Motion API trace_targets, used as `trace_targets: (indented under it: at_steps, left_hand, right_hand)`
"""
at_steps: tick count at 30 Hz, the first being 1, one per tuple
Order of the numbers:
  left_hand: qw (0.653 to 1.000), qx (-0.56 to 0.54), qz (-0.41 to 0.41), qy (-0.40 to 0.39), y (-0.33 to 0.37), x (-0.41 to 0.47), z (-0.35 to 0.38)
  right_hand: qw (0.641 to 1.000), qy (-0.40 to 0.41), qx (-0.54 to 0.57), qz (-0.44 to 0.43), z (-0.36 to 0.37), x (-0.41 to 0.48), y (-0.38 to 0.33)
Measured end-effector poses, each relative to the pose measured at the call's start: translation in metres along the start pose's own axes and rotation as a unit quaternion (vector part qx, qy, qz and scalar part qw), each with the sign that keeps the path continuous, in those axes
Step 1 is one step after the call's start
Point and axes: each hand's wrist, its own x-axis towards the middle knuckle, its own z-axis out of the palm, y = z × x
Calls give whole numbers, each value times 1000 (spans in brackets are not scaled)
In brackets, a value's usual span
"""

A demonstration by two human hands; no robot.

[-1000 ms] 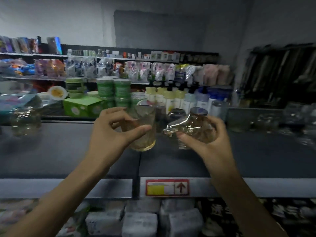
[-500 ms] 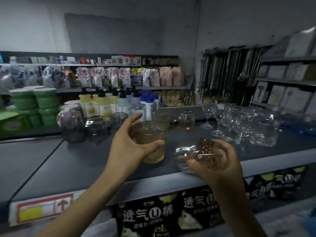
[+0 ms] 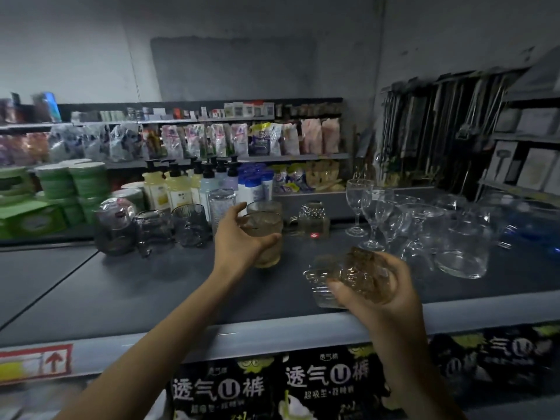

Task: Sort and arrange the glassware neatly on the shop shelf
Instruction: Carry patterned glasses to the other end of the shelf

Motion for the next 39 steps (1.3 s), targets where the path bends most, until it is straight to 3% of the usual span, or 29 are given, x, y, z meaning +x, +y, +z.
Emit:
trace_targets:
  at_steps: [24, 27, 29, 33, 39]
  left_hand:
    - [996, 83, -10, -41, -26, 21, 7]
    - [990, 138, 17, -21, -8, 5, -7]
    - [991, 117, 69, -17, 6, -13, -15]
    - [978, -14, 127, -163, 35, -52, -23]
    - [961, -1, 119, -249, 47, -69, -15]
  right_hand:
    - [998, 14, -48, -29, 3, 4, 5]
    - [997, 12, -71, -30, 3, 6, 5]
    - [997, 10, -70, -32, 3, 7, 5]
    - [996, 3, -84, -39, 5, 15, 6]
    - [991, -1, -122, -51, 15, 33, 8]
